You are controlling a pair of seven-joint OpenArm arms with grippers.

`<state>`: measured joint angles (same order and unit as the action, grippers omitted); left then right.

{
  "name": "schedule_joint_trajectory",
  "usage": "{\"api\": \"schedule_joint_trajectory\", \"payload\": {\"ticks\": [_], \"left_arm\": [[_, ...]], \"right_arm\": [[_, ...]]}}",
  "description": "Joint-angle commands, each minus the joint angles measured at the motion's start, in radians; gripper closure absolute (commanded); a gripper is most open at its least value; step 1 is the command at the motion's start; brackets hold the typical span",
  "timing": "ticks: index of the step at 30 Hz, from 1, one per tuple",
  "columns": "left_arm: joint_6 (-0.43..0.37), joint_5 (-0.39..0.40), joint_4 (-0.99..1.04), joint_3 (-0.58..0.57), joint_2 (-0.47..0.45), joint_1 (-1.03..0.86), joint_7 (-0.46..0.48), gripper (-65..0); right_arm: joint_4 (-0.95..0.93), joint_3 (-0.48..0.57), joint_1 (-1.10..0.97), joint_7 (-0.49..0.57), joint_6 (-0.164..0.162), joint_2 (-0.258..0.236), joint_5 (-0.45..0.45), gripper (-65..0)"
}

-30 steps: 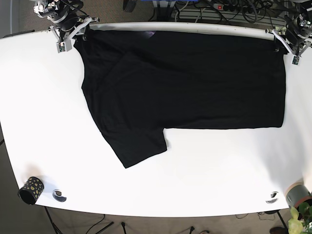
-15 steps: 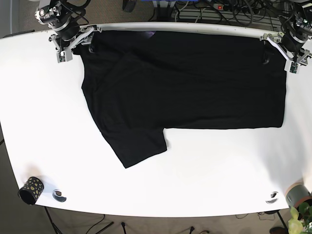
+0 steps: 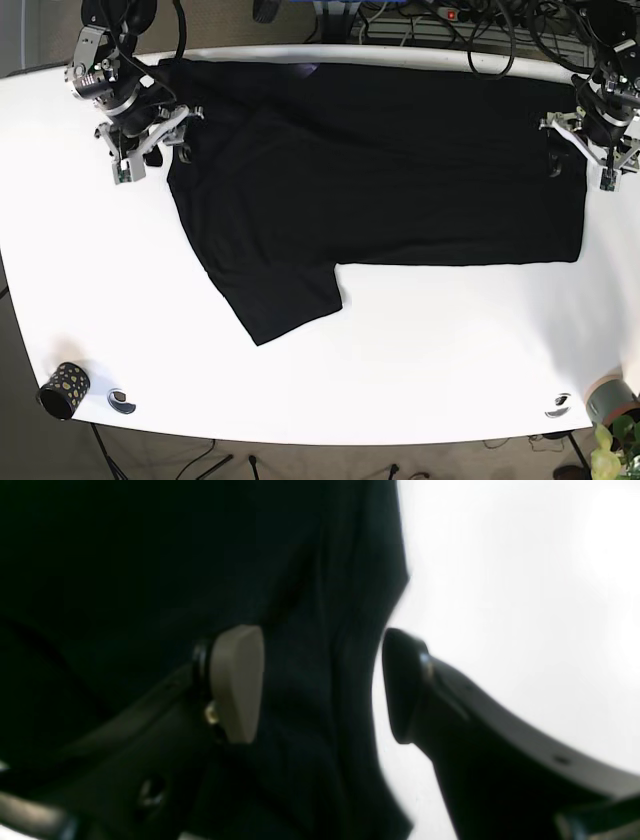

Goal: Fold the T-shirt properly
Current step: 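Release the collar edge and move both grippers to the shirt's hem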

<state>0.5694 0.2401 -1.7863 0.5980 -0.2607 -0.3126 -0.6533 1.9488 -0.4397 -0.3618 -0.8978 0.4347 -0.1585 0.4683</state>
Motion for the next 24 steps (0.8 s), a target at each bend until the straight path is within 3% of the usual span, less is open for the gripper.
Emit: {"api": "schedule_joint_trajectory", "payload": {"ticks": [1, 7, 10, 13, 19, 24], "left_arm": [[0.001, -0.012, -0.016, 0.004, -0.004, 0.036, -0.007, -48.2], [0.001, -0.025, 0.018, 0.007, -0.002, 0.149, -0.093, -47.9], [0.001, -0.026, 0.038, 0.009, -0.002, 0.189, -0.095, -47.8], [-0.001, -0.026, 0.052, 0.007, -0.002, 0.214, -0.095, -47.8], [-0.073, -0.026, 0.121, 0.007, -0.004, 0.266, -0.095, -47.8], [-0.085, -0.026, 0.174, 0.009, -0.009, 0.295, -0.095, -47.9]], "right_arm": [[0.018, -0.005, 0.017, 0.016, 0.002, -0.01, 0.011, -35.2], [0.002, 0.0, 0.1, 0.015, 0.002, -0.01, 0.011, -35.4], [-0.05, 0.025, 0.149, 0.015, 0.002, -0.014, 0.011, -35.2], [-0.105, 0.041, 0.191, 0.015, 0.002, -0.051, 0.013, -35.0], [-0.191, 0.06, 0.277, 0.015, 0.002, -0.063, 0.011, -35.0], [-0.269, 0.069, 0.353, 0.015, 0.002, -0.092, 0.011, -35.0]]}}
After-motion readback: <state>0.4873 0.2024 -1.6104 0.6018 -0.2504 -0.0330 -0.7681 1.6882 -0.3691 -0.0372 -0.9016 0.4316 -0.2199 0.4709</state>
